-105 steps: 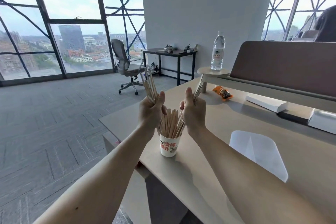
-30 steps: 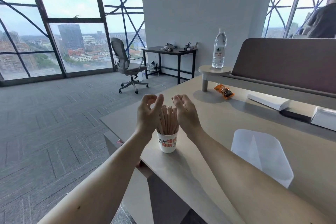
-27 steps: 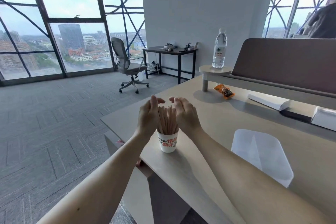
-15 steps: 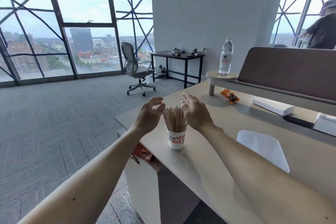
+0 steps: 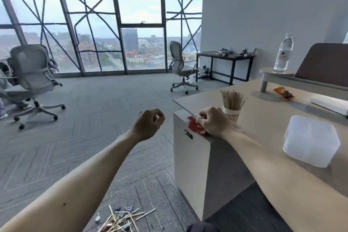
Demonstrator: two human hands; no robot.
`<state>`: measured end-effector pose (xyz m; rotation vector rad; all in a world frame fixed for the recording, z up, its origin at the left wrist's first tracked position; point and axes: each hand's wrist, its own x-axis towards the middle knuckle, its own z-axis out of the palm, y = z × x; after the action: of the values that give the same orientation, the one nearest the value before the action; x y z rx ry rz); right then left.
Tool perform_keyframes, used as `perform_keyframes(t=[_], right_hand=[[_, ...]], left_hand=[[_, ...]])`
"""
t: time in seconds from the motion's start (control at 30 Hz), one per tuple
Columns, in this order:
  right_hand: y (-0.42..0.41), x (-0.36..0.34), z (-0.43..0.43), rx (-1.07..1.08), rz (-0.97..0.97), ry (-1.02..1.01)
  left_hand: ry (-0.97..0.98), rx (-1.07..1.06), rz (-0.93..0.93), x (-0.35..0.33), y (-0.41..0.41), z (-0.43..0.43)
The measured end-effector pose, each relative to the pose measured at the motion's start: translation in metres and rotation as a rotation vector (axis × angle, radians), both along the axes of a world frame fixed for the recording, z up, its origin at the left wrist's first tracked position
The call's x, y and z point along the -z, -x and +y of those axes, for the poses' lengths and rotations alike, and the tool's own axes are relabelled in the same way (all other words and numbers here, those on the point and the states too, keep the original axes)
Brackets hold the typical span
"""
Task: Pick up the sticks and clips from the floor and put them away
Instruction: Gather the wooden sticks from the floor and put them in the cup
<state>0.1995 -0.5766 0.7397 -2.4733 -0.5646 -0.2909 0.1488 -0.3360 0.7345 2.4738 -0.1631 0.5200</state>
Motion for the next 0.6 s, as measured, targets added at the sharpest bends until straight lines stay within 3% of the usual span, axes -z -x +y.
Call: perform_keyframes(t=[0.37,0.6], right_hand=[[0.086,0.1,0.168,-0.28,0.214,0.188],[0.13,0.185,0.26,-0.464,0.342,0.417]], left_hand=[[-0.055,-0.285,0.327,0.116,0.172,0.149],[0.091,-0.412,0.491,0.209,0.236,0.205]])
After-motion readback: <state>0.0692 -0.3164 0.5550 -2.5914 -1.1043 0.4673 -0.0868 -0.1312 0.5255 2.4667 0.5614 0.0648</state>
